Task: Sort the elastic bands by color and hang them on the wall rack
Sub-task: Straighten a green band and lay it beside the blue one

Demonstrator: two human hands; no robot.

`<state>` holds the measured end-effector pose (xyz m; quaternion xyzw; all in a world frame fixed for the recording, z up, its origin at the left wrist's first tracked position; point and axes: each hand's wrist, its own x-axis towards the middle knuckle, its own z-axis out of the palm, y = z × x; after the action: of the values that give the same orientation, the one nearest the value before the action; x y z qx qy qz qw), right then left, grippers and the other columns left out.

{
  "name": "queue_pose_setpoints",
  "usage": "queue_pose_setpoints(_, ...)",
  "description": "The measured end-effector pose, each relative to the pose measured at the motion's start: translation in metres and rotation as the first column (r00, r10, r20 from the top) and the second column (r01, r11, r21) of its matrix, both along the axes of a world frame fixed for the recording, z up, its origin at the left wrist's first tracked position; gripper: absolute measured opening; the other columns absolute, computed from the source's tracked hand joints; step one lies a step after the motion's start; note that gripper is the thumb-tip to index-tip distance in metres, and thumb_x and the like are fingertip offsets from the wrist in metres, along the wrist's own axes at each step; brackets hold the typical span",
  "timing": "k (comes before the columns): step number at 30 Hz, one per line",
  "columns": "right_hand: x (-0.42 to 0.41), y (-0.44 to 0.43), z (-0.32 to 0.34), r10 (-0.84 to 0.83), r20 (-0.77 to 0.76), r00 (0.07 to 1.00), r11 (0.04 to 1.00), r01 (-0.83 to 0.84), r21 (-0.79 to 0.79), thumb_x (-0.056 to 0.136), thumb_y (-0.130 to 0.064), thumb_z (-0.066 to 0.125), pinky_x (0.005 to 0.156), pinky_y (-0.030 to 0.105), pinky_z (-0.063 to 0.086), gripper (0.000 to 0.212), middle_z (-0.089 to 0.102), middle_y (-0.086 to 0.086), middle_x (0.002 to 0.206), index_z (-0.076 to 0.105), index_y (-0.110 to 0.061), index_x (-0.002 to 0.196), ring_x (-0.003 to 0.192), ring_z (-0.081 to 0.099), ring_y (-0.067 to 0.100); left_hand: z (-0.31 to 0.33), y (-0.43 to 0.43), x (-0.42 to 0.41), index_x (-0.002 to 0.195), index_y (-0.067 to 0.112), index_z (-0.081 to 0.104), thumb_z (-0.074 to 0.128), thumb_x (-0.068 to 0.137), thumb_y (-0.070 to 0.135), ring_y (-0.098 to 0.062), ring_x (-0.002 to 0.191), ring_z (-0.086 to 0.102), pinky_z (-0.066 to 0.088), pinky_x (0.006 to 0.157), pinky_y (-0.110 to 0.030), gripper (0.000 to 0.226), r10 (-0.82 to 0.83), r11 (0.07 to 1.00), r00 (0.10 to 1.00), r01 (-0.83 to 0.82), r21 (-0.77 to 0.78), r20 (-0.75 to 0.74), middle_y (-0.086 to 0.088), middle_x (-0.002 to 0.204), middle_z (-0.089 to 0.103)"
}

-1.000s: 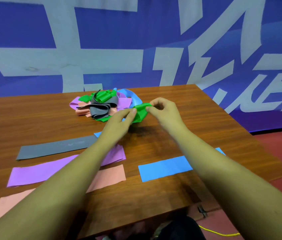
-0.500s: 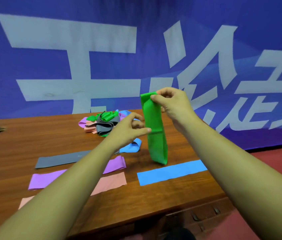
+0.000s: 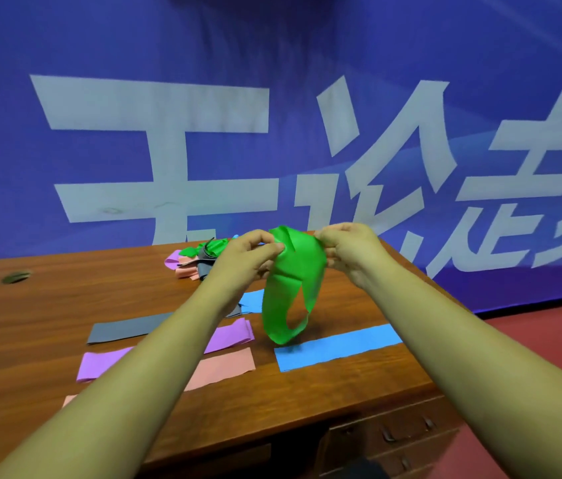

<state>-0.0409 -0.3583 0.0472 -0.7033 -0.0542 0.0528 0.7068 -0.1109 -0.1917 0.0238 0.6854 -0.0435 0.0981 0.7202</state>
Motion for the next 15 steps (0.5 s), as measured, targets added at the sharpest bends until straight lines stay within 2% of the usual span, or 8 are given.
queue_pose_setpoints(2,-0.005,-0.001,-0.006,0.046,-0.044,0.998,0.999,-0.046,-0.006,0.09,-0.003,0.061,0.05,0.021,0.041,0.01,0.056,-0.004,0.049,0.057,-0.012,0.089,0.04,0.046,0.006,0.002,-0.001,-0.003,0.077,0.017,0.057,0.059,0.093,0.009,-0.014,0.057,0.046,0.041,0.058,-0.024,0.018,0.018,0.999,1.0,-0.019,-0.032,-0.007,-0.005,0.068,0.051)
queue_pose_setpoints(5,-0.015,-0.005,-0.013,0.242,-0.076,0.967,0.97,-0.244,-0.017,0.091,-0.016,0.064,0.05,0.021,0.038,0.007,0.046,-0.004,0.059,0.057,-0.014,0.09,0.047,0.036,0.008,0.006,0.0,-0.006,0.078,0.018,0.057,0.055,0.094,0.009,-0.024,0.073,0.061,0.049,0.067,-0.03,0.019,0.034,0.992,0.999,-0.034,-0.122,-0.006,-0.008,0.079,0.061)
queue_pose_setpoints(8,-0.022,-0.01,-0.019,0.393,-0.062,0.917,0.916,-0.396,-0.062,0.088,-0.018,0.065,0.056,0.025,0.029,0.016,0.039,-0.002,0.063,0.056,-0.009,0.099,0.052,0.029,0.009,0.009,0.005,-0.004,0.077,0.018,0.057,0.053,0.095,0.009,-0.029,0.082,0.052,0.048,0.067,-0.031,0.021,0.07,0.986,0.998,-0.07,-0.154,0.0,-0.015,0.082,0.055)
queue_pose_setpoints(10,-0.023,-0.013,-0.022,0.47,-0.099,0.877,0.867,-0.48,-0.137,0.084,-0.021,0.069,0.056,0.026,0.028,0.025,0.037,0.0,0.064,0.057,-0.011,0.104,0.055,0.03,0.01,0.012,0.008,-0.002,0.078,0.017,0.057,0.053,0.096,0.009,-0.027,0.079,0.05,0.045,0.061,-0.029,0.02,0.121,0.984,0.993,-0.121,-0.131,-0.006,-0.016,0.08,0.054)
queue_pose_setpoints(12,-0.023,-0.019,-0.023,0.525,-0.183,0.831,0.797,-0.556,-0.236,0.083,-0.023,0.072,0.056,0.025,0.031,0.021,0.041,-0.001,0.065,0.063,-0.011,0.098,0.058,0.035,0.009,0.012,0.013,0.0,0.08,0.015,0.056,0.053,0.096,0.01,-0.02,0.063,0.054,0.045,0.053,-0.025,0.017,0.196,0.972,0.981,-0.196,-0.126,-0.016,-0.009,0.067,0.057)
queue_pose_setpoints(14,-0.024,-0.024,-0.026,0.57,-0.249,0.783,0.722,-0.622,-0.303,0.082,-0.019,0.074,0.059,0.024,0.033,0.013,0.04,0.0,0.061,0.065,-0.011,0.087,0.058,0.037,0.01,0.01,0.02,0.003,0.081,0.014,0.057,0.053,0.095,0.009,-0.015,0.057,0.056,0.048,0.056,-0.026,0.015,0.256,0.956,0.966,-0.257,-0.139,-0.026,-0.003,0.062,0.059)
queue_pose_setpoints(15,-0.025,-0.026,-0.028,0.587,-0.269,0.763,0.697,-0.646,-0.311,0.08,-0.017,0.076,0.06,0.025,0.033,0.016,0.039,0.001,0.06,0.066,-0.007,0.088,0.058,0.037,0.011,0.008,0.023,0.005,0.081,0.013,0.058,0.053,0.093,0.008,-0.015,0.058,0.057,0.048,0.058,-0.028,0.014,0.277,0.951,0.96,-0.28,-0.132,-0.037,-0.003,0.065,0.059)
